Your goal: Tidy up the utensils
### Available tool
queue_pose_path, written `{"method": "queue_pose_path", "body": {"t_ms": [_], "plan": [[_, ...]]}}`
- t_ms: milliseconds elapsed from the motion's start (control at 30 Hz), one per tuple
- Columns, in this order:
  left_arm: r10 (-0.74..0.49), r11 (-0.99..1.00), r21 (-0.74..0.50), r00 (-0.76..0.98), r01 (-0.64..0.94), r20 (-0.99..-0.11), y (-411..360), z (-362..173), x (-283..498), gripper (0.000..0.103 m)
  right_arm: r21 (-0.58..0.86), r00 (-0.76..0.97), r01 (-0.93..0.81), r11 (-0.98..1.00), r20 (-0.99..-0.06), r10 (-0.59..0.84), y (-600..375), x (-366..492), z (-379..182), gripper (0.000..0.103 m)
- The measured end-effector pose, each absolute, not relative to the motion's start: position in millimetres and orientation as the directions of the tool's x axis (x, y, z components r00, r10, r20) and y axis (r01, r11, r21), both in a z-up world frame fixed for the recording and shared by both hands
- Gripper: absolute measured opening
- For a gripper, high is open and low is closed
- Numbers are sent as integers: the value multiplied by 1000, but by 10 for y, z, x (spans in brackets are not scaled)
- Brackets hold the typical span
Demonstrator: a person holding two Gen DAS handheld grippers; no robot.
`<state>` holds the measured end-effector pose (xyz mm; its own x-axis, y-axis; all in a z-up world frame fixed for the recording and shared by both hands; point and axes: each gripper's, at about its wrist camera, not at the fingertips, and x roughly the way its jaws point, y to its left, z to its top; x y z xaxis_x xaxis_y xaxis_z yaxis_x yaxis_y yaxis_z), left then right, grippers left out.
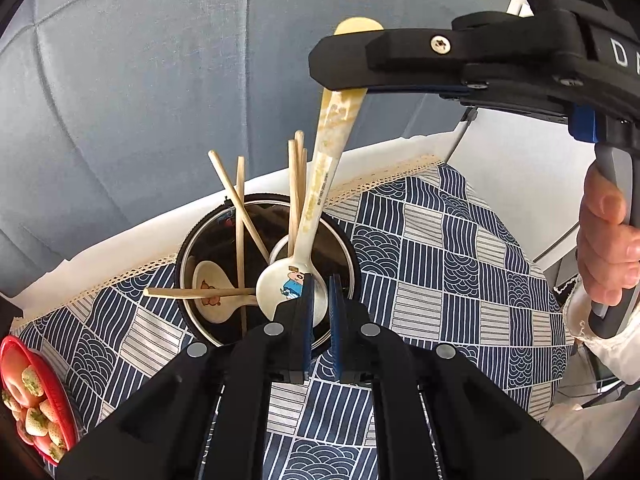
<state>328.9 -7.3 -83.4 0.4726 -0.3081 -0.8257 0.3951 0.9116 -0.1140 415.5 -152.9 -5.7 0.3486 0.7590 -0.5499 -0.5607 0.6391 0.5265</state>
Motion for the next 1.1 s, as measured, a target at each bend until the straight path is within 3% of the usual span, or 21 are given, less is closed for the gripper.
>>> {"method": "queue_pose_path", "body": {"t_ms": [67,100,133,167,233,333,433,633,900,1100], "plan": [[-308,916,-116,486,385,-818,-50,-829,3263,12,515,357,-556,652,-561,747,-1513,4153,-67,10],[-322,913,-131,487,385,-812,-32,-821,3247,26,500,379,-547,671,-566,732,-1523,4150,-64,31],[-332,911,-138,493,388,-804,-17,-807,3225,46,489,405,-532,692,-571,715,-1546,4153,-62,51],[-333,912,-134,508,389,-794,-2,-787,3189,54,482,430,-514,710,-572,699,-1581,4161,-58,79],[-321,919,-121,535,374,-781,32,-754,3131,77,472,466,-491,732,-568,679,-1660,4175,-44,79],[-309,936,-130,588,326,-748,132,-680,3046,95,475,484,-462,749,-573,662,-1768,4208,-35,81],[-290,951,-146,625,271,-725,212,-593,2955,97,444,503,-458,770,-584,637,-1851,4186,-21,85],[-162,984,-63,706,165,-690,249,-475,2731,97,410,533,-434,802,-601,596,-2041,4051,-68,89],[-107,994,-75,739,77,-666,378,-501,2426,97,344,594,-384,857,-619,514,-2279,3697,-207,91],[-65,995,-100,760,0,-646,429,-536,2102,97,215,653,-331,919,-650,388,-2319,3342,-336,95]]}}
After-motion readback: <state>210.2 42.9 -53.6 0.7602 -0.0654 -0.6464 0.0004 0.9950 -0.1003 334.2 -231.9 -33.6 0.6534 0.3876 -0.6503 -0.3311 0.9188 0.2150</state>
